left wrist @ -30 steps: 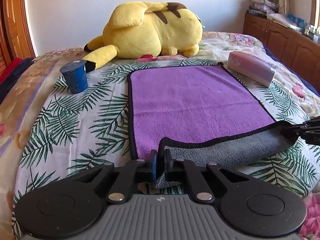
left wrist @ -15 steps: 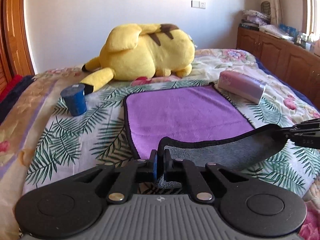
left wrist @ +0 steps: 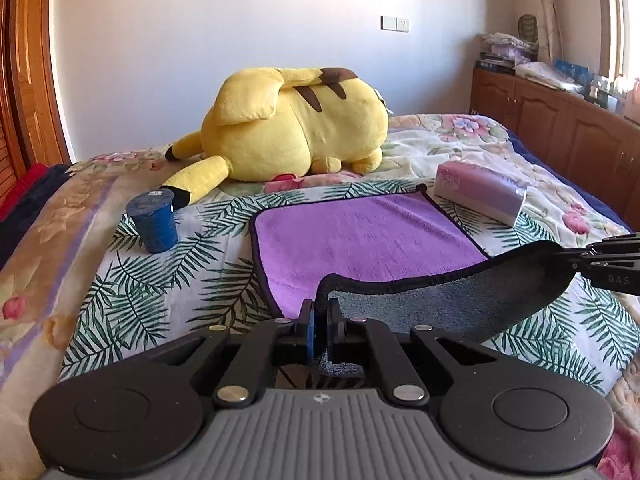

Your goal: Fold towel

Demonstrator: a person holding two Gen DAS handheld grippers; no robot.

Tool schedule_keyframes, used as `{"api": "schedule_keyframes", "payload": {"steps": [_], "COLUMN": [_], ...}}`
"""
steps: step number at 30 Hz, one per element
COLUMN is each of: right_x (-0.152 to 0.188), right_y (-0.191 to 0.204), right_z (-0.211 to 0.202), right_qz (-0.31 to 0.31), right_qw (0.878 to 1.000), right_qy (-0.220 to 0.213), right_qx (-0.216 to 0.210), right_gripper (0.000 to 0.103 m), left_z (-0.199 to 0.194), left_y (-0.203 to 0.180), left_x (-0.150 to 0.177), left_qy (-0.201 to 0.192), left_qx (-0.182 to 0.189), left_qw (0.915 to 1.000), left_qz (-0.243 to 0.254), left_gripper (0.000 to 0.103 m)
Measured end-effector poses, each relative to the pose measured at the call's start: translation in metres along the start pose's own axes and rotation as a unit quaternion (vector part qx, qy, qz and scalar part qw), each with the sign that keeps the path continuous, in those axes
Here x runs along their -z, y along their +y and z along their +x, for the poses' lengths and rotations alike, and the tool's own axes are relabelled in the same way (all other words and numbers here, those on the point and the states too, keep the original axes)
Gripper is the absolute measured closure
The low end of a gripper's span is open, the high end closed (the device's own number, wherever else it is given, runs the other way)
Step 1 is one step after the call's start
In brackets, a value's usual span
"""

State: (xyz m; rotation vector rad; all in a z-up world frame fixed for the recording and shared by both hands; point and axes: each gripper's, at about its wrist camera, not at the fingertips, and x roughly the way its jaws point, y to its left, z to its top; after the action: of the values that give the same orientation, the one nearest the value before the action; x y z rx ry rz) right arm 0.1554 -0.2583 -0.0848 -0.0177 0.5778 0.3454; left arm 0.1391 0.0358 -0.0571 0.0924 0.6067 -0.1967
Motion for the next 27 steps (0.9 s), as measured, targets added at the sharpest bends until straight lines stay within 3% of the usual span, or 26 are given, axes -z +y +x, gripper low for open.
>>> {"api": "schedule_keyframes", "payload": {"steps": [27], "right_x": [-0.015], "right_y": [-0.006], "right_z": [0.027], "right_qz": [-0.024], "right_qw": [1.0], "right_qy": [-0.016], "right_qx": [0.001], "right_gripper": [0.099], "left_z": [0.048], "left_y": [0.012], "left_x": [-0.022], "left_qy": [0.002], "left_qx": [-0.008], "left_qw": [0.9991], "left_qz": [0.041], "left_gripper": [0.103]}}
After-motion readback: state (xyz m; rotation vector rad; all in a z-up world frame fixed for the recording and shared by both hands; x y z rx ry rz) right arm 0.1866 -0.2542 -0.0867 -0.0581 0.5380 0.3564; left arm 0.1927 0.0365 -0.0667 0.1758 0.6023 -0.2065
